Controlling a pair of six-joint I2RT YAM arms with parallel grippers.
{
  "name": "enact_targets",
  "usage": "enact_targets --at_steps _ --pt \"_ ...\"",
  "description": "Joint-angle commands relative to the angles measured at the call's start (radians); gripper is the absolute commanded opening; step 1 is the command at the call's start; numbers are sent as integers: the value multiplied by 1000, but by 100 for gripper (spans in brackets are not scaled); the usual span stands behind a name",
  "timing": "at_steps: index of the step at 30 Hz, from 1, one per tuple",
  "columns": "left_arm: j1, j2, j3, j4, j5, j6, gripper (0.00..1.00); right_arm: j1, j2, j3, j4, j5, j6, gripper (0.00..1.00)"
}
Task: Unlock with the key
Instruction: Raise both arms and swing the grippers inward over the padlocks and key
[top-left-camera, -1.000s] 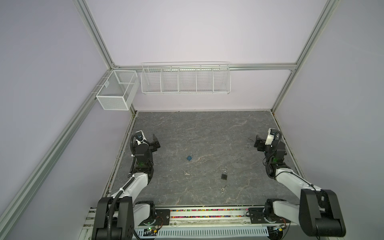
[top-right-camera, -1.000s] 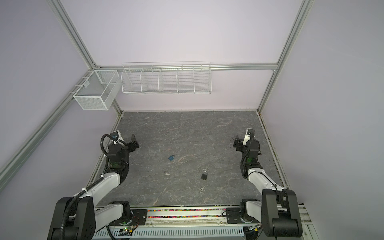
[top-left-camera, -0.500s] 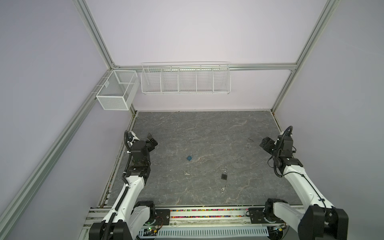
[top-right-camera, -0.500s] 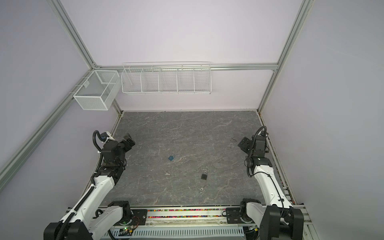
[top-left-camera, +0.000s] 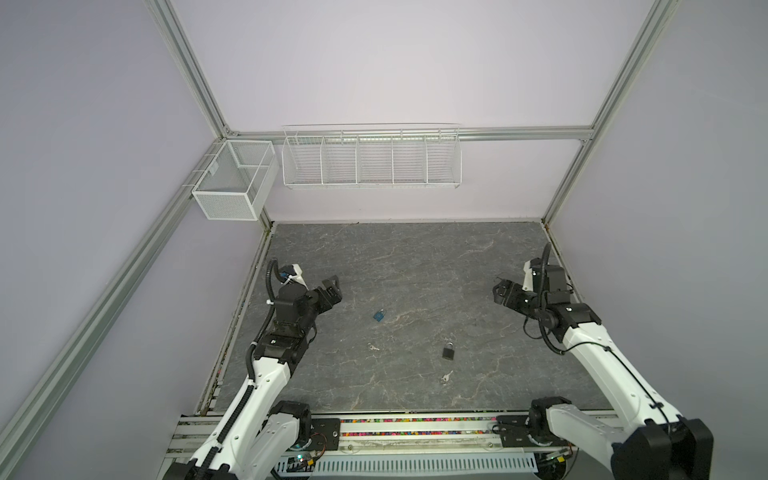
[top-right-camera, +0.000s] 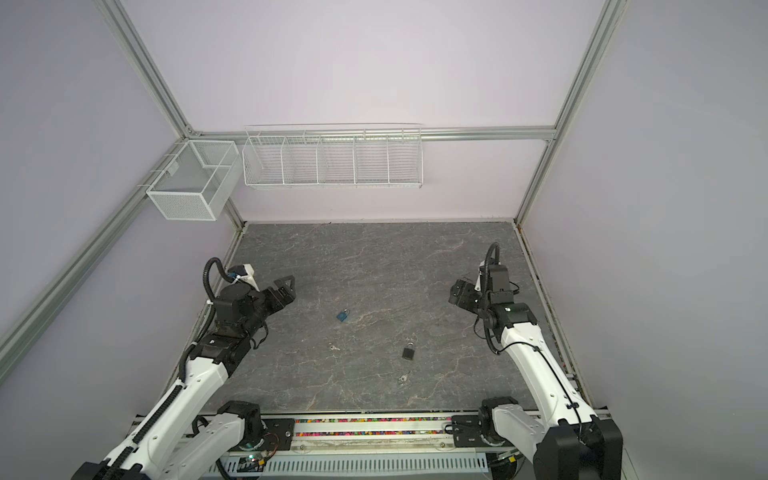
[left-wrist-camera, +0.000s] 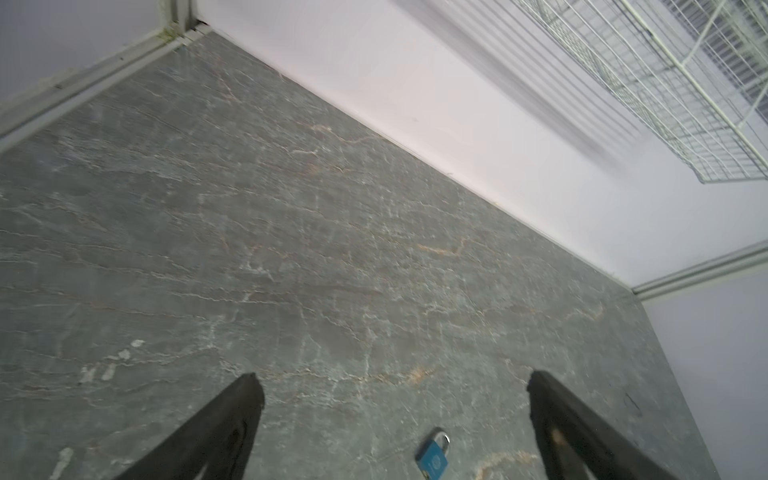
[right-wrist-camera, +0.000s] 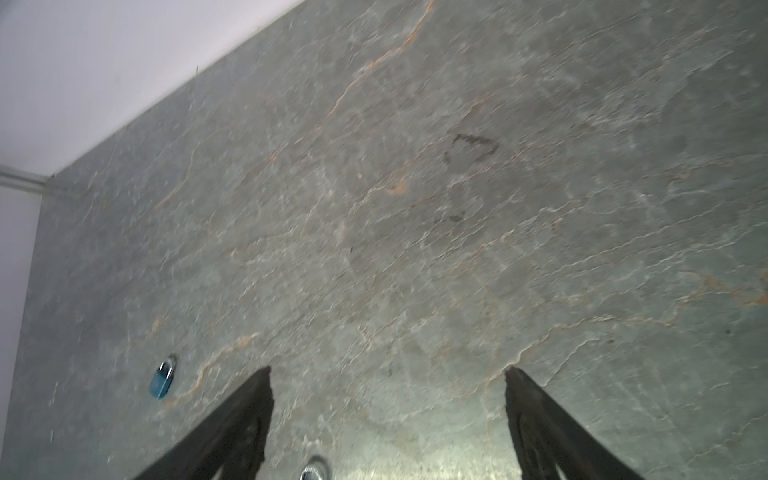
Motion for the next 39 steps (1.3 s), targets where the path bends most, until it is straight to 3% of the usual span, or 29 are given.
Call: enact_targets --at_steps 1,8,12,24,32,39 --pt "-62 6 54 -111 16 -19 99 109 -7 22 -113 -27 5 88" --pt "-155 -63 -9 -91 116 -42 99 372 8 11 -180 -7 114 88" --pt "-250 -106 -27 -120 65 -56 99 510 19 0 -215 37 179 89" --pt "-476 -89 -63 -129 -57 -112 99 815 59 -138 -135 29 368 88" --pt "-529 -82 -75 -112 -89 -148 99 921 156 -147 -75 52 418 89" --pt "-531 -71 -65 -125 -88 -152 99 938 225 -165 -19 39 441 89"
